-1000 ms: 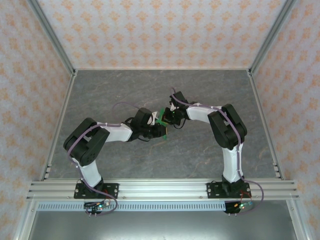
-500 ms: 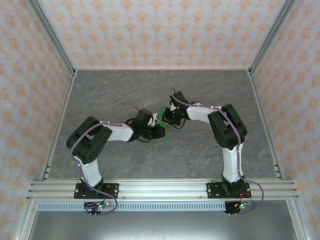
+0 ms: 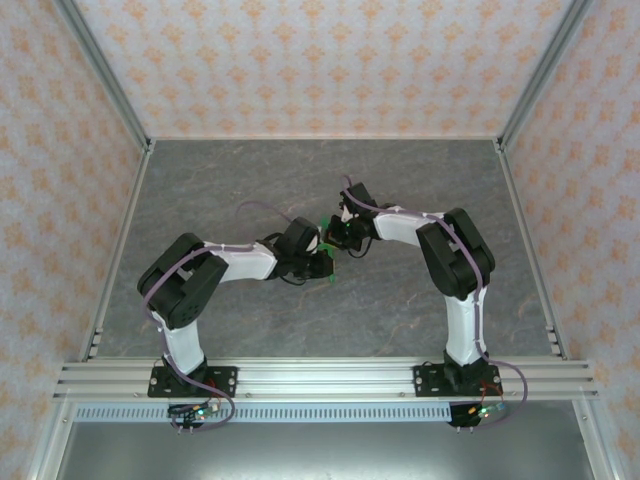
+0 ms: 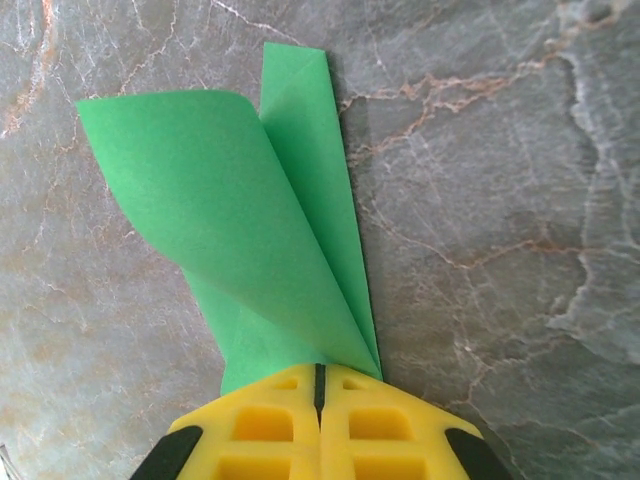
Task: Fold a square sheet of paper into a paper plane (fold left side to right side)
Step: Fold the wing for the fifth time at the center of the table.
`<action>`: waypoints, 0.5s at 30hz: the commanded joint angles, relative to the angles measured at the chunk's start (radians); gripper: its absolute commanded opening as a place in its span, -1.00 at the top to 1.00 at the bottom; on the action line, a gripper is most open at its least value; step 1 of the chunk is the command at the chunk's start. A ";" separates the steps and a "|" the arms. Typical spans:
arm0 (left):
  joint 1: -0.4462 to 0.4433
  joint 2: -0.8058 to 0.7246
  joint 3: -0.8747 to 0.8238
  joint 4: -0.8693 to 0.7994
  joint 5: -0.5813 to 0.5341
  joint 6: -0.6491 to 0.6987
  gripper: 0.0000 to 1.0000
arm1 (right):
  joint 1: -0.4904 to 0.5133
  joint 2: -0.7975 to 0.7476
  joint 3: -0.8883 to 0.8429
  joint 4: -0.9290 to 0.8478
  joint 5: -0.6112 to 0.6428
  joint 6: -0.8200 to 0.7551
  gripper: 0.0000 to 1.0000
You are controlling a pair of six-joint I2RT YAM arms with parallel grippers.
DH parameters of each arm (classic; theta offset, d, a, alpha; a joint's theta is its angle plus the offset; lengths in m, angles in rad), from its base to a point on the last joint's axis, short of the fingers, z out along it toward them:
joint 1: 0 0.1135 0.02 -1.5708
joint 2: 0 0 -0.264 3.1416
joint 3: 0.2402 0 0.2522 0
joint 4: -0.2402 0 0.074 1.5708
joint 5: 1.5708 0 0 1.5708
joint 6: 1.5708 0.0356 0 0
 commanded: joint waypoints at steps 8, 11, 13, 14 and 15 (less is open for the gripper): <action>-0.027 -0.134 -0.030 -0.061 -0.006 0.044 0.65 | -0.003 -0.001 -0.028 -0.071 0.044 -0.014 1.00; -0.026 -0.175 -0.064 0.005 0.030 0.025 0.60 | -0.003 0.002 -0.025 -0.073 0.044 -0.014 1.00; -0.026 -0.175 -0.077 0.056 0.060 0.007 0.59 | -0.004 0.004 -0.025 -0.072 0.044 -0.012 1.00; -0.026 -0.167 -0.081 0.080 0.070 -0.003 0.59 | -0.003 0.004 -0.025 -0.073 0.044 -0.014 1.00; -0.026 -0.156 -0.083 0.102 0.083 -0.012 0.59 | -0.003 0.004 -0.025 -0.073 0.043 -0.013 1.00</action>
